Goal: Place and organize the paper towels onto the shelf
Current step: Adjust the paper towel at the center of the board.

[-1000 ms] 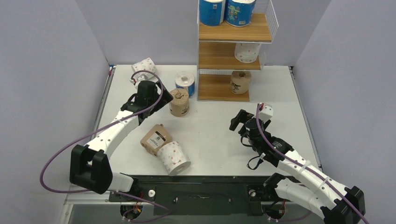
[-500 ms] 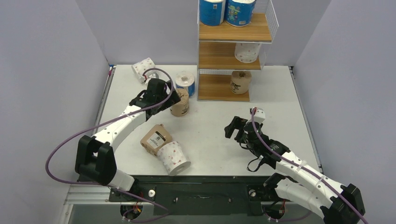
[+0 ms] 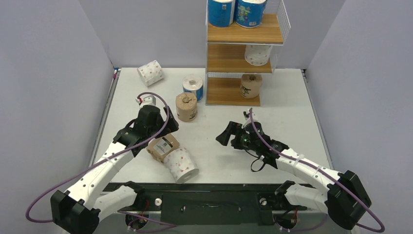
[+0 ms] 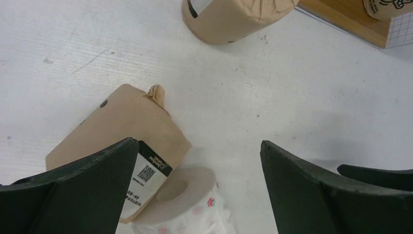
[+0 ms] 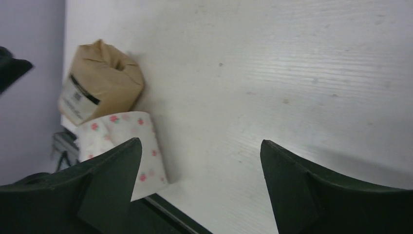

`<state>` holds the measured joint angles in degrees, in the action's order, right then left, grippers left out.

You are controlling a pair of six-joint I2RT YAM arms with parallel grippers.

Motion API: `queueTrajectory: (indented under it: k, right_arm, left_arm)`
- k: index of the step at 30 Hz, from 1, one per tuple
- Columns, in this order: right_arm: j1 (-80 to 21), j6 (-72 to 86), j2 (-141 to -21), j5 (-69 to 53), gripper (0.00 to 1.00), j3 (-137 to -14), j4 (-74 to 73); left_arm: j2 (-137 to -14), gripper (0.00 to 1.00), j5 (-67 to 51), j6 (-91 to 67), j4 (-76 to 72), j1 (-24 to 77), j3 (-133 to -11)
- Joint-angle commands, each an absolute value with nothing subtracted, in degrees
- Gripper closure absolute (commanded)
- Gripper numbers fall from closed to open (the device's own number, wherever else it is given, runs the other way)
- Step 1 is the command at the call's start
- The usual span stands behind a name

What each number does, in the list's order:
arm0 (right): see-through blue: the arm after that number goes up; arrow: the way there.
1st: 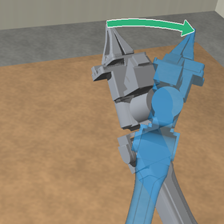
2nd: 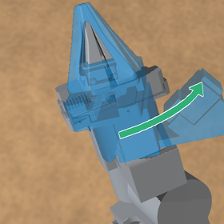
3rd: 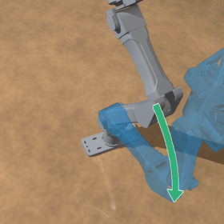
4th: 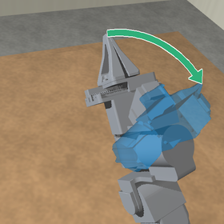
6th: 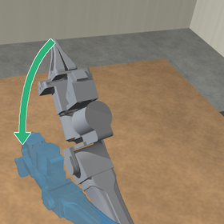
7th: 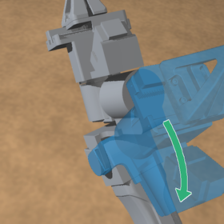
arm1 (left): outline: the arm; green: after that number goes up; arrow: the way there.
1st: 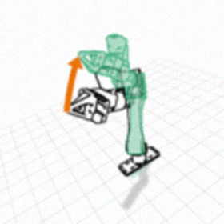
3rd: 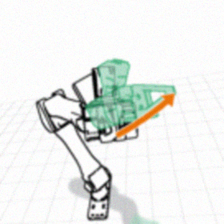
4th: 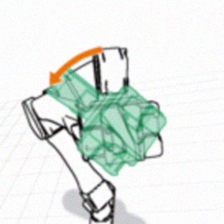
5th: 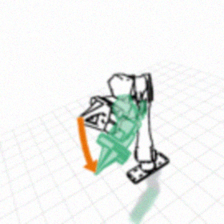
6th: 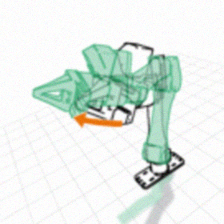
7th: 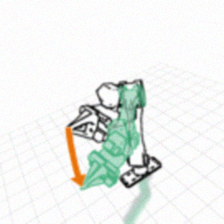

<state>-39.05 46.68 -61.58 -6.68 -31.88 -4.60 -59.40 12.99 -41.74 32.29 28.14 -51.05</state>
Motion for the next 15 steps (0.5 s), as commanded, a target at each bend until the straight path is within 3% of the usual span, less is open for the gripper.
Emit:
queueTrajectory:
  k: [1, 3, 6, 15]
  right_arm:
    - [-39.64, 61.0, -61.74, -15.67, 0.13, -32.4, 11.55]
    - [-41.59, 69.36, -62.48, -16.33, 0.12, -30.46, 22.16]
    - [-46.95, 78.92, -63.25, -12.32, 0.09, -29.61, 26.76]
    - [-67.41, 90.96, -60.71, 2.15, 0.07, -29.6, 17.92]
  left_arm:
    - [-54.15, 0.04, 12.78, -40.83, 37.66, 28.21, -50.57]
    - [-52.02, 0.04, 13.72, -40.71, 38.52, 28.21, -49.77]
    - [-49.36, 0.04, 14.55, -41.66, 38.21, 28.15, -48.07]
    - [-44.56, 0.04, 10.95, -44.3, 36.59, 28.21, -42.9]
